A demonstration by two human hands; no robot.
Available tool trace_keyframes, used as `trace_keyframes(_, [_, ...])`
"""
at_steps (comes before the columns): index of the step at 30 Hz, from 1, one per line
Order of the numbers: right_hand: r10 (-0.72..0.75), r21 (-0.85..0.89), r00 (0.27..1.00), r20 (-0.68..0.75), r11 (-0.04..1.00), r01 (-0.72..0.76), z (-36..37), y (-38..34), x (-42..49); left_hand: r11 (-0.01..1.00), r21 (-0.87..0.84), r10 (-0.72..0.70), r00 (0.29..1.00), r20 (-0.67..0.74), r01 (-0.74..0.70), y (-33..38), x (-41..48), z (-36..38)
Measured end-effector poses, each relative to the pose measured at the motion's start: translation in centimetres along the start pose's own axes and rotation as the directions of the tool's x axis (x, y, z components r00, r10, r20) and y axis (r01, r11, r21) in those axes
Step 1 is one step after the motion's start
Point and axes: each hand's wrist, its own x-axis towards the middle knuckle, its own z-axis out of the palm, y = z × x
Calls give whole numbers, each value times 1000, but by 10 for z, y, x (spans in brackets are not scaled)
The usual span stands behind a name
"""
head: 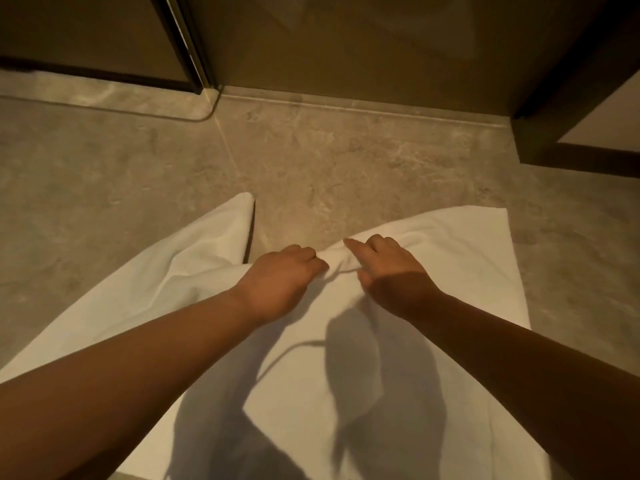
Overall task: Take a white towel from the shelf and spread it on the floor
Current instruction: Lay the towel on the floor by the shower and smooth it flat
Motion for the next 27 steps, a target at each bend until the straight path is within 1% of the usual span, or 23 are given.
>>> trace_keyframes(3, [-74,-50,996,43,996,76,-3,2,-10,995,6,97,995,18,-97,8,-10,6])
trace_keyframes(5, [-111,-87,992,63,989,117,-2,3,-17,994,2,111,992,63,-111,12,-14,13])
trace_keyframes(8, [-114,-65,989,96,991,121,-1,2,-24,997,-38,72,984,164,-67,16,-16,22])
trace_keyframes(9, [-110,-66,988,109,991,117,-1,1,-25,997,-65,60,983,176,-50,16,-16,23])
trace_keyframes(12, [-98,-88,988,117,990,109,0,0,-24,988,-157,10,996,93,5,13,-10,20])
trace_keyframes(14, [-98,-111,991,90,988,108,0,-1,-20,991,-124,-54,998,34,58,4,-4,16])
trace_keyframes(16, [-88,-80,996,26,993,90,-1,-3,-14,990,-69,-122,992,5,122,-5,0,14])
trace_keyframes(17, [-75,-56,997,-7,996,75,-1,-6,-11,986,-62,-154,988,-5,153,-10,1,13])
trace_keyframes(19, [-48,-27,997,-54,999,47,-1,-10,-3,973,-98,-211,977,-26,207,-16,2,15])
trace_keyframes(22, [-67,-28,997,-37,997,66,0,-13,7,950,-134,-286,958,0,283,-19,-2,21])
trace_keyframes(25, [-77,-22,997,12,997,77,4,-12,13,940,-80,-328,942,68,332,-19,-4,26])
trace_keyframes(27, [-84,-32,996,-13,996,84,5,-11,14,944,-50,-322,945,56,325,-19,-5,26])
